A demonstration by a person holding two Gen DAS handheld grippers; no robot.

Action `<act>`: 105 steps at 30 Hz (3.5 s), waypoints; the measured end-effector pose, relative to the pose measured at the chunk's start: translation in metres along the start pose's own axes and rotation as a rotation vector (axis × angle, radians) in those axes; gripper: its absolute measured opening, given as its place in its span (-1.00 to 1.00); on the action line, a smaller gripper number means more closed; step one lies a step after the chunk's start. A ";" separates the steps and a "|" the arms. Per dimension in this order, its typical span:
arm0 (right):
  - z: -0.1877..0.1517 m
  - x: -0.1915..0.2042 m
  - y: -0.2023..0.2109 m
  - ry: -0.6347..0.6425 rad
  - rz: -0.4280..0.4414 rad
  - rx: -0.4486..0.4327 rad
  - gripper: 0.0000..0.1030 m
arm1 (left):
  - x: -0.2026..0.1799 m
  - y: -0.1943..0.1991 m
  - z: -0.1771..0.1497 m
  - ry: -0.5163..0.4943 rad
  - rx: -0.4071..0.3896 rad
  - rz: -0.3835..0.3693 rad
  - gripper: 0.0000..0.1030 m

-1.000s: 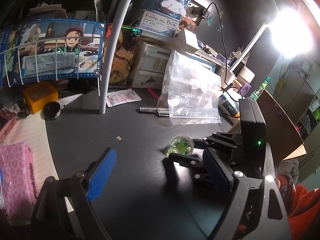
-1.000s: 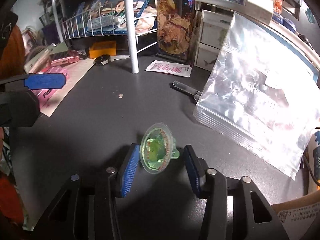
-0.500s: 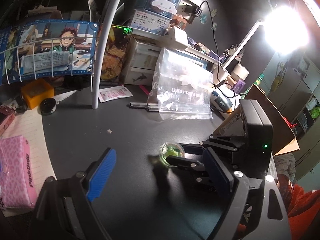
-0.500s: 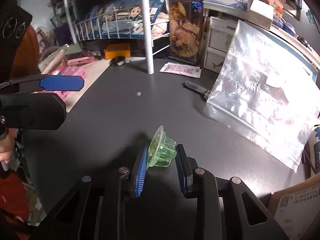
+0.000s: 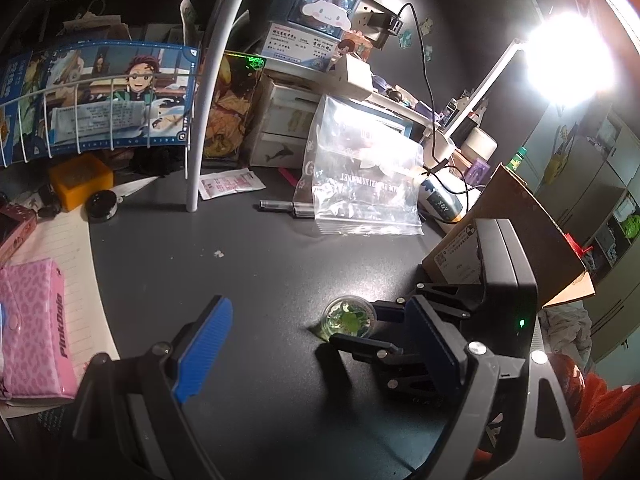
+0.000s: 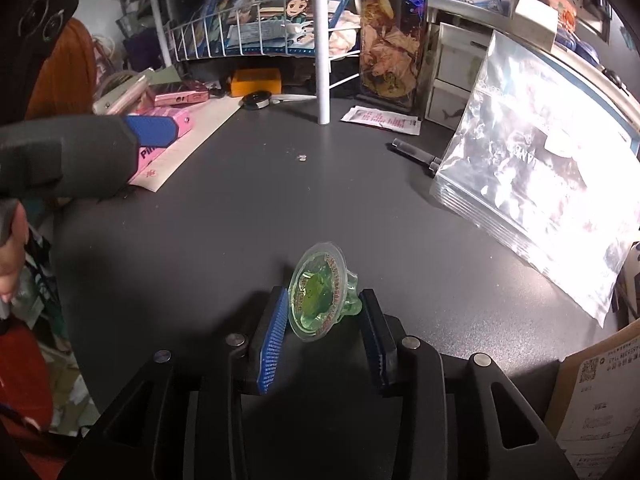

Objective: Organize objects

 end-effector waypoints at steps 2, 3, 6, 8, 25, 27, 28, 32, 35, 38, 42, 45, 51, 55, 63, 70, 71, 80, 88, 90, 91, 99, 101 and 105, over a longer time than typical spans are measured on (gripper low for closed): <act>-0.003 0.004 0.002 0.032 -0.022 -0.011 -0.42 | 0.000 -0.001 -0.001 -0.002 0.008 0.001 0.68; -0.003 0.005 0.003 0.033 -0.021 -0.015 -0.44 | -0.001 -0.001 -0.001 -0.004 0.012 0.001 0.68; -0.002 0.004 0.010 0.020 0.003 -0.023 -0.52 | -0.004 -0.001 -0.002 -0.010 0.025 -0.004 0.68; -0.003 0.005 0.014 0.018 0.010 -0.025 -0.56 | -0.008 0.002 -0.003 -0.016 0.025 -0.022 0.68; 0.002 0.037 0.130 0.068 0.124 -0.240 -0.60 | -0.055 0.026 0.026 -0.068 -0.023 -0.226 0.32; 0.003 0.037 0.148 0.076 0.113 -0.273 -0.60 | -0.066 0.033 0.037 -0.092 -0.037 -0.249 0.11; 0.004 0.035 0.158 0.079 0.105 -0.289 -0.60 | -0.072 0.035 0.043 -0.102 -0.045 -0.264 0.06; 0.004 0.019 0.187 0.076 0.076 -0.336 -0.60 | -0.101 0.038 0.070 -0.160 -0.060 -0.298 -0.14; 0.002 -0.004 0.209 0.051 0.038 -0.368 -0.60 | -0.126 0.031 0.091 -0.209 -0.056 -0.313 -0.15; 0.001 -0.032 0.227 0.012 0.008 -0.381 -0.60 | -0.152 0.015 0.114 -0.249 -0.038 -0.340 -0.15; -0.002 -0.071 0.243 -0.044 -0.033 -0.372 -0.60 | -0.186 -0.016 0.142 -0.288 0.007 -0.387 -0.15; -0.001 -0.104 0.250 -0.094 -0.042 -0.329 -0.60 | -0.205 -0.042 0.157 -0.292 0.054 -0.418 -0.15; 0.001 -0.146 0.243 -0.176 -0.016 -0.238 -0.57 | -0.229 -0.080 0.169 -0.303 0.131 -0.415 -0.14; -0.003 -0.158 0.236 -0.194 -0.022 -0.205 -0.32 | -0.236 -0.086 0.170 -0.325 0.134 -0.357 0.47; -0.010 -0.164 0.241 -0.206 -0.036 -0.222 -0.21 | -0.233 -0.066 0.169 -0.327 0.083 -0.302 0.69; -0.015 -0.156 0.244 -0.207 -0.055 -0.232 0.01 | -0.225 -0.043 0.162 -0.322 0.026 -0.194 0.78; -0.016 -0.154 0.245 -0.206 -0.060 -0.236 0.12 | -0.224 -0.037 0.160 -0.327 0.012 -0.170 0.78; -0.024 -0.131 0.263 -0.182 -0.098 -0.353 0.76 | -0.212 0.016 0.132 -0.332 -0.131 0.014 0.98; -0.037 -0.105 0.274 -0.072 -0.094 -0.463 0.97 | -0.204 0.051 0.107 -0.264 -0.232 0.153 0.98; -0.040 -0.099 0.274 -0.051 -0.097 -0.470 0.97 | -0.201 0.058 0.100 -0.237 -0.264 0.188 0.98; -0.041 -0.098 0.275 -0.051 -0.076 -0.480 0.97 | -0.200 0.060 0.097 -0.223 -0.274 0.202 0.98; -0.044 -0.113 0.280 -0.132 -0.041 -0.530 1.00 | -0.188 0.066 0.084 -0.150 -0.273 0.279 0.98; -0.043 -0.121 0.280 -0.176 0.003 -0.533 1.00 | -0.186 0.064 0.083 -0.135 -0.267 0.287 0.98; -0.041 -0.128 0.276 -0.190 0.036 -0.510 1.00 | -0.186 0.056 0.083 -0.136 -0.240 0.314 0.98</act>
Point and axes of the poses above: each gripper's, at about its wrist camera, not at the fingertips, and y roughly against the way its jaws point, x to its left, z to its top, the point moved 1 cm from there along -y, roughly the way its jaws point, and after that the axes turned 13 degrees about -y, right-handed, at the moved point
